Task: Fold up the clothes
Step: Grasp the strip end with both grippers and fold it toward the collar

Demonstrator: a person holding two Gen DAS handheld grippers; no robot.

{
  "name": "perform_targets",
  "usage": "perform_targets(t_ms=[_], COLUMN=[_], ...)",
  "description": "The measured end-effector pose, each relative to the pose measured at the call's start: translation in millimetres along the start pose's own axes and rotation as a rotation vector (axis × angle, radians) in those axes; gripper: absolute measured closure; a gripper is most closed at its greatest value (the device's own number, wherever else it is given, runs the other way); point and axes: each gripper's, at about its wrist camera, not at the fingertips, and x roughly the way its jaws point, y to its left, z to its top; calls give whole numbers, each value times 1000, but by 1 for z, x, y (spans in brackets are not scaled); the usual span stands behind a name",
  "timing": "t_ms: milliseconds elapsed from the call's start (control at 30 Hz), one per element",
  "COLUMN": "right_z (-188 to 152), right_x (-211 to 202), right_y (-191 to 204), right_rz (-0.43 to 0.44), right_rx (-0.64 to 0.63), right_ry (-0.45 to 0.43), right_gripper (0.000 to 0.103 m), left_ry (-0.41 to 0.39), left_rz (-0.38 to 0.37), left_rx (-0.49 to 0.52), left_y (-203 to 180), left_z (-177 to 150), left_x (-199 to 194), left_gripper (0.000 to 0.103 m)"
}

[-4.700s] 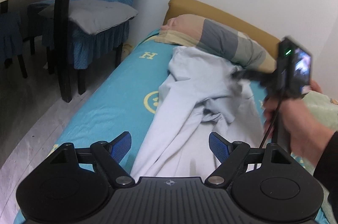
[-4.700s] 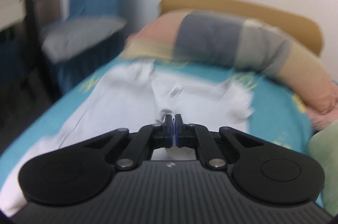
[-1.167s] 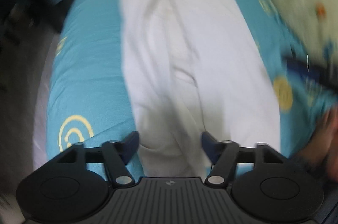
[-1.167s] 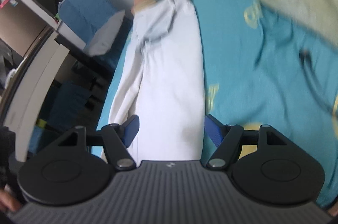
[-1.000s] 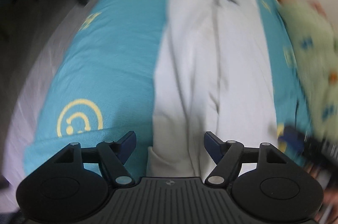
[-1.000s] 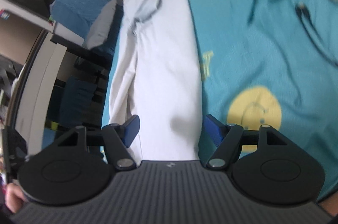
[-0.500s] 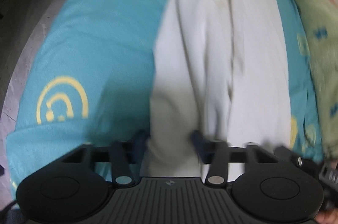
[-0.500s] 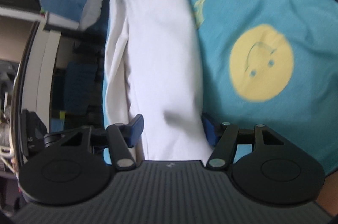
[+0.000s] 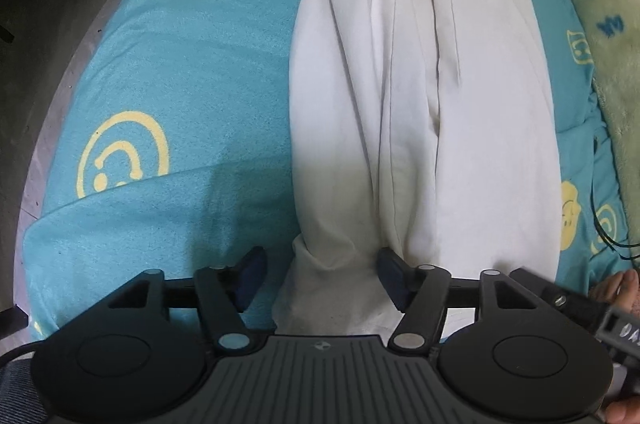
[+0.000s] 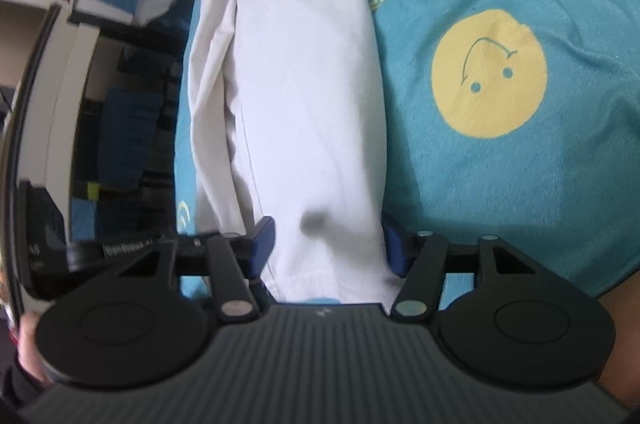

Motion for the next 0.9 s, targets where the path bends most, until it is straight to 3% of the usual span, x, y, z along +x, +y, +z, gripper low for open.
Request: perform_targets(t_ms=[33, 67, 133, 167, 200, 267, 433, 533, 733, 900], right_z=[-1, -3, -7, -10, -12, -13, -1, 8, 26, 5], right_x=[0, 1, 3, 3, 0, -7, -52, -92, -171, -206], right_y=[2, 3, 6, 7, 10, 15, 31, 55, 104, 108], right_rz=[-10, -18, -31, -45, -58, -66, 27, 85, 201, 260], right_rx=[-12, -21, -30, -32, -44, -53, -34, -76, -159, -197], right_ry=[9, 19, 44, 46, 35, 5, -117, -195, -351, -400], right_gripper=[59, 63, 88, 90, 92, 93, 94, 94, 94, 94], left_ry=[8, 15, 22, 22, 14, -13, -157, -242, -377, -385], left_rz=[-8, -17, -31, -35, -51, -105, -417, -538, -672, -689], left_rx=[6, 14, 21, 18, 17, 4, -158, -217, -215, -173], left_y=[-1, -2, -4, -4, -4, 0, 37, 53, 55, 70], left_z=[-1, -2, -7, -10, -11, -12, -12, -19, -14, -56], left_x=[0, 0, -1, -3, -7, -18, -78, -123, -209, -219], left_gripper=[40, 49, 72, 93, 96, 97, 98, 98, 98, 98])
